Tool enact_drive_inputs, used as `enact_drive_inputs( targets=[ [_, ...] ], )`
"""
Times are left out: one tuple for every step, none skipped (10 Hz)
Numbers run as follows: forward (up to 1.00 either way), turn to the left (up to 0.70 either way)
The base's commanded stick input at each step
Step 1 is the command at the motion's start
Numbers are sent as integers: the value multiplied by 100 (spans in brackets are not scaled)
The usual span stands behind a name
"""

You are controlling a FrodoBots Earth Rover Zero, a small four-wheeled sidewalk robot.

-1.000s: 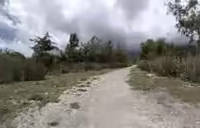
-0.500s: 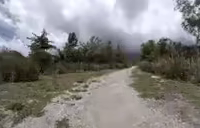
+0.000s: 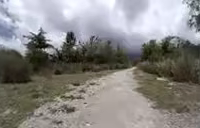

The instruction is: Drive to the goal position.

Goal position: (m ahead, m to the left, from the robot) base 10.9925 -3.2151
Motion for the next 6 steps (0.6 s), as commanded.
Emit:
enact_drive_inputs(
  targets=[
    [85, -34],
    [85, -27],
    [85, -9],
    [85, 0],
    [85, 0],
    [85, 0]
  ],
)
